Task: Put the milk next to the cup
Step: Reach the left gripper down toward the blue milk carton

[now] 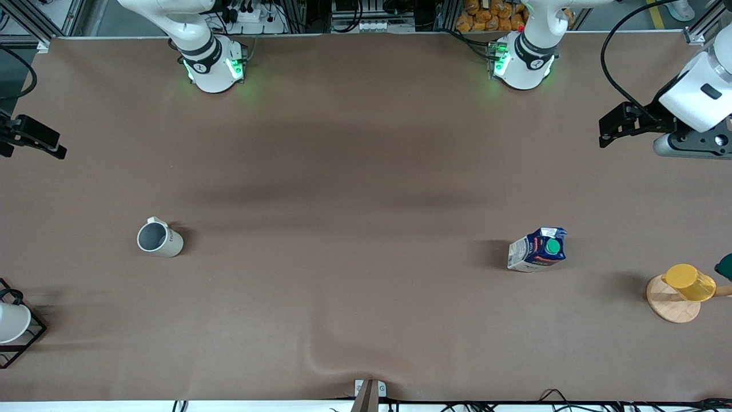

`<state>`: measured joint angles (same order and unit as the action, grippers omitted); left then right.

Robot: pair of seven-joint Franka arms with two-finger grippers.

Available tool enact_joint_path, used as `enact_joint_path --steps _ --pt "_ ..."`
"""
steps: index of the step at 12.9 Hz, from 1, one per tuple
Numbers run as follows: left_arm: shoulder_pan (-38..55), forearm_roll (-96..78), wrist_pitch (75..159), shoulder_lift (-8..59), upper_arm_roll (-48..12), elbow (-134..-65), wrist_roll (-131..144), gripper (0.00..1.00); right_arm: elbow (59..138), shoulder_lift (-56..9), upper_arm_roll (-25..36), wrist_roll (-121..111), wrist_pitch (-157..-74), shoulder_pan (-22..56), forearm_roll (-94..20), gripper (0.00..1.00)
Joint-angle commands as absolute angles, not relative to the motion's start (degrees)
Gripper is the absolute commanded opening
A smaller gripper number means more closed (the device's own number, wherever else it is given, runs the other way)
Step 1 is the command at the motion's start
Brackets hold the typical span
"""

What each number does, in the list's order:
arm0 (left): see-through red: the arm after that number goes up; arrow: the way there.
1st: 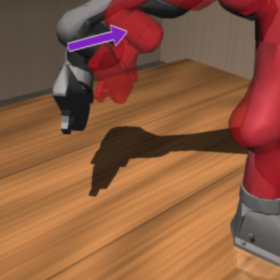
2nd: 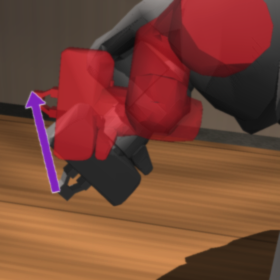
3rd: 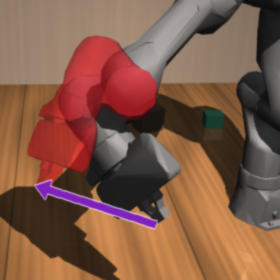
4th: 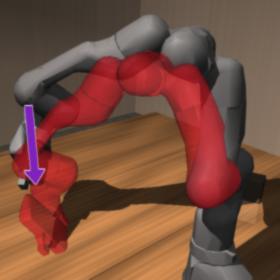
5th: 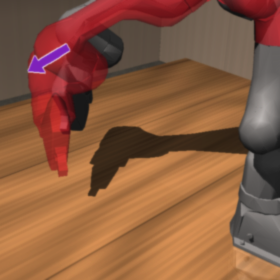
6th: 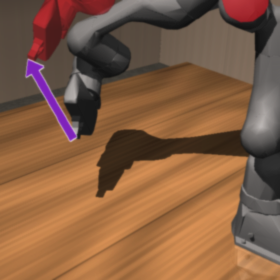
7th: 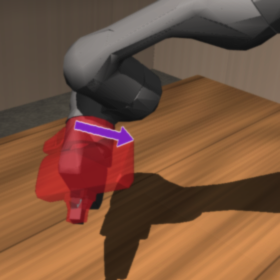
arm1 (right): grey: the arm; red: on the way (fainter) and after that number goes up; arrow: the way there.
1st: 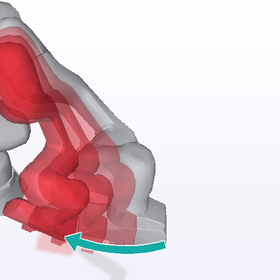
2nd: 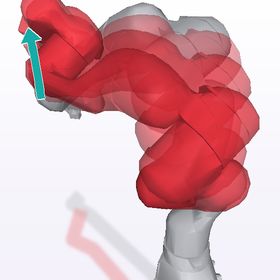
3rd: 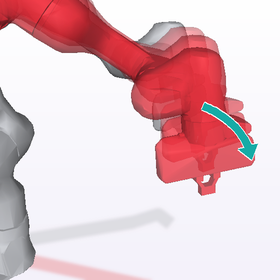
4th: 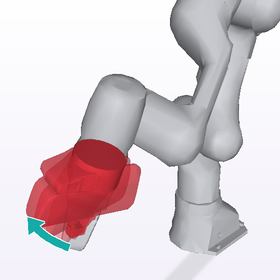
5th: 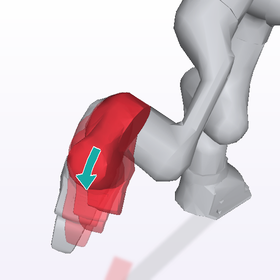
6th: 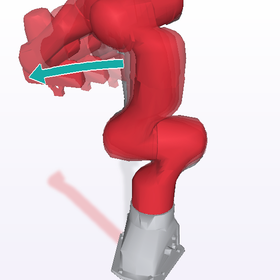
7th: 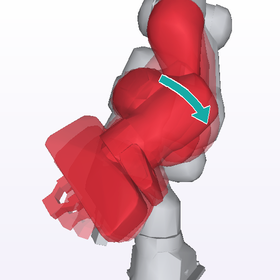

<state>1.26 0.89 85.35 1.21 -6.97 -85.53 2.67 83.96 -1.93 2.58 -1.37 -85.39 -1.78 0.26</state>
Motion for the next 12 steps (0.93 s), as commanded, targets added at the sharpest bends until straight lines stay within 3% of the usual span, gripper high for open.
enact_joint_path --steps 1,5,8,12 --pt "0.8 -0.2 84.2 0.8 -7.3 -84.9 3.9 1.00 83.4 -1.8 2.7 -1.2 -84.6 -1.7 0.8 1.00" --pt "1.2 0.4 84.3 3.1 -7.0 -83.2 3.4 1.00 83.4 -1.8 2.7 -1.1 -84.6 -1.6 0.8 1.00" --pt "1.1 0.4 85.3 10.2 -6.9 -80.2 3.8 1.00 83.4 -1.9 2.7 -1.1 -84.6 -1.6 0.8 1.00" --pt "1.9 0.3 93.8 18.2 -7.1 -80.6 3.1 1.00 83.6 -2.0 2.7 -1.0 -84.6 -1.6 0.8 1.00"
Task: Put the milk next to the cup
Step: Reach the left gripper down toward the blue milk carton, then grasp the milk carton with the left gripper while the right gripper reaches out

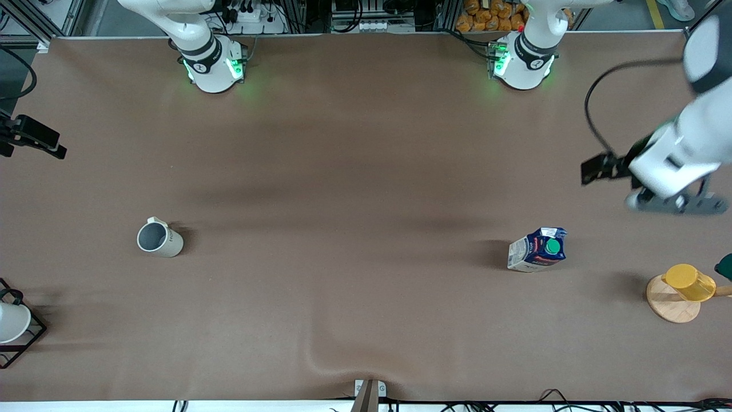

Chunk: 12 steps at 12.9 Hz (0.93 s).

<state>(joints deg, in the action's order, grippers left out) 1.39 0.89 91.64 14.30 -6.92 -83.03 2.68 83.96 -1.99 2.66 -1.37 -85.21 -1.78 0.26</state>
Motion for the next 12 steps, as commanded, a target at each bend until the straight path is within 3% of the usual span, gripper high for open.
enact_joint_path --steps 1,4,12 --pt "1.9 0.0 96.0 19.6 -7.1 -81.2 3.0 1.00 83.7 -2.0 2.7 -1.0 -84.6 -1.6 0.8 1.00" --pt "2.8 0.9 101.3 24.0 -7.1 -82.0 2.8 1.00 84.0 -2.3 2.7 -1.1 -84.6 -1.8 0.7 1.00" --pt "3.6 6.0 103.7 30.1 -7.1 -81.8 2.9 1.00 85.2 -3.9 3.0 -1.8 -83.8 -2.5 0.7 1.00"
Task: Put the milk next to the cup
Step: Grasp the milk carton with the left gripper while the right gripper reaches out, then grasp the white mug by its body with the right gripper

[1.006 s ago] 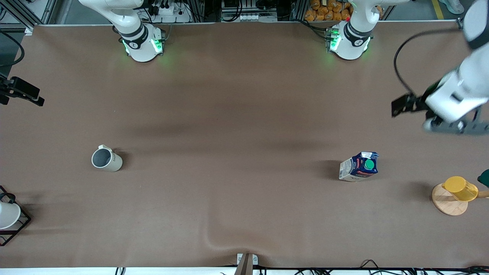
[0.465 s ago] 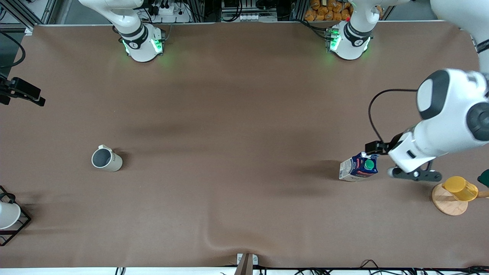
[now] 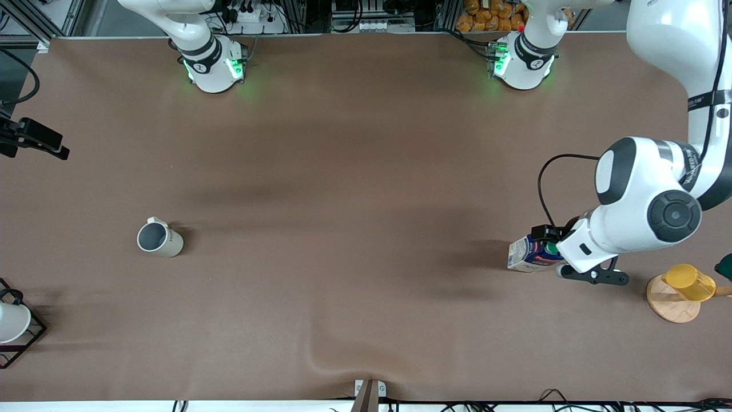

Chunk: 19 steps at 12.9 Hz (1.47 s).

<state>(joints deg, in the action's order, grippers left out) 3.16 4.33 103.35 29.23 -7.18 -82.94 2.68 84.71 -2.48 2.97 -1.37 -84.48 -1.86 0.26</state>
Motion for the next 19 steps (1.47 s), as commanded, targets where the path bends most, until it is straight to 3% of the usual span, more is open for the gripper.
enact_joint_path --steps 1,6,9,10,11,12,19 --pt "3.6 5.9 103.7 30.4 -7.1 -82.0 2.9 1.00 86.2 -5.0 3.0 -1.9 -84.2 -3.2 0.5 1.00" --pt "3.6 5.9 103.7 32.3 -7.1 -82.7 3.1 1.00 87.4 -13.3 3.0 -1.8 -89.0 -3.4 -2.3 1.00" --pt "3.6 6.0 103.7 33.5 -7.1 -82.7 2.9 1.00 96.4 -14.1 3.1 -1.9 -101.7 -3.8 -2.3 1.00" --pt "3.6 5.9 103.7 34.0 -7.1 -82.5 2.9 0.88 99.6 -14.4 3.1 -2.2 -106.3 -4.3 -2.2 1.00" --pt "3.4 5.5 103.7 34.0 -7.1 -82.4 3.3 0.12 102.2 -15.3 3.1 -4.9 -110.4 -5.1 -2.2 1.00" --pt "3.0 5.3 103.7 34.0 -7.1 -82.4 3.4 0.00 103.3 -16.7 3.1 -8.2 -113.2 -5.7 -2.2 1.00" --pt "2.9 4.9 103.7 32.8 -7.1 -82.1 3.8 0.00 103.6 -26.2 3.0 -9.6 -122.7 -6.1 -2.2 1.00"
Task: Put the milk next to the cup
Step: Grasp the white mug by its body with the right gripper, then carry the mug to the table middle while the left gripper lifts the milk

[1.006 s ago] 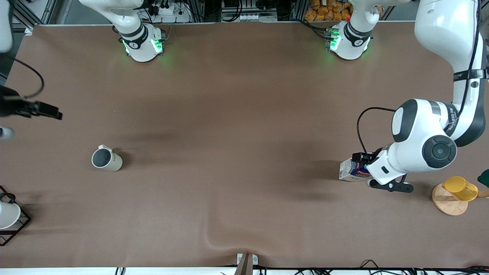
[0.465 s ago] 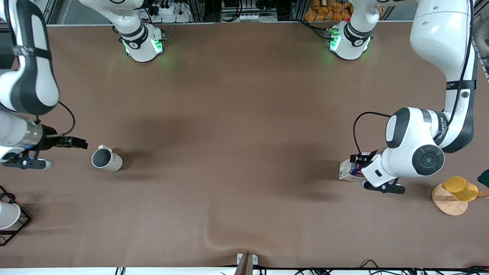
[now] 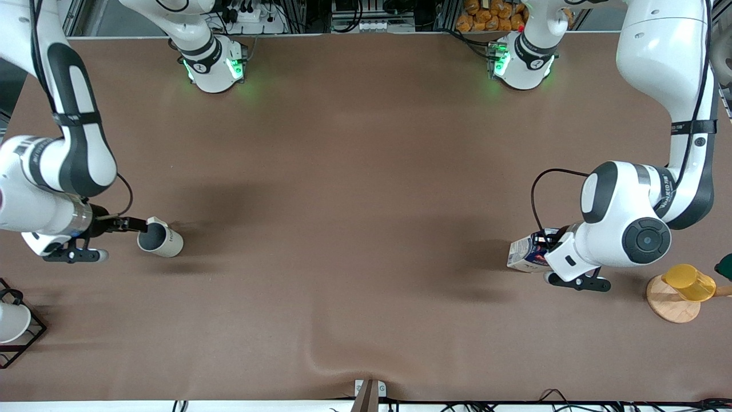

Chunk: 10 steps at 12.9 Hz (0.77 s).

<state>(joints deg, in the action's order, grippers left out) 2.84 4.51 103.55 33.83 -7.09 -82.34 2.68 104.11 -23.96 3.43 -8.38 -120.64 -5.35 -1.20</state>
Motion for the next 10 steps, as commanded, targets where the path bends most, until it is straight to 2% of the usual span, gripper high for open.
enact_joint_path --steps 1,2,3,6,7,10 --pt "2.8 3.9 103.7 32.4 -7.1 -82.0 4.0 0.00 103.7 -27.6 3.1 -9.6 -124.5 -6.2 -2.2 1.00" --pt "2.6 3.1 103.7 32.0 -7.1 -82.0 4.0 0.00 104.1 -28.5 3.0 -9.7 -126.3 -6.2 -2.2 0.95" --pt "2.6 2.8 103.7 31.4 -7.1 -81.9 4.0 0.00 104.3 -28.8 3.0 -10.0 -127.3 -6.1 -2.2 0.81" --pt "3.6 2.5 103.7 30.4 -7.1 -81.9 7.8 0.00 104.4 -29.2 3.0 -10.8 -128.0 -6.1 -2.2 0.05" --pt "4.0 2.5 103.6 29.9 -7.7 -81.9 9.7 0.00 104.3 -29.2 3.0 -10.7 -127.8 -6.1 -2.2 0.00" --pt "4.7 2.5 103.5 29.2 -11.0 -81.9 17.0 0.00 103.5 -28.6 2.8 -10.2 -125.5 -5.5 -2.2 0.00"
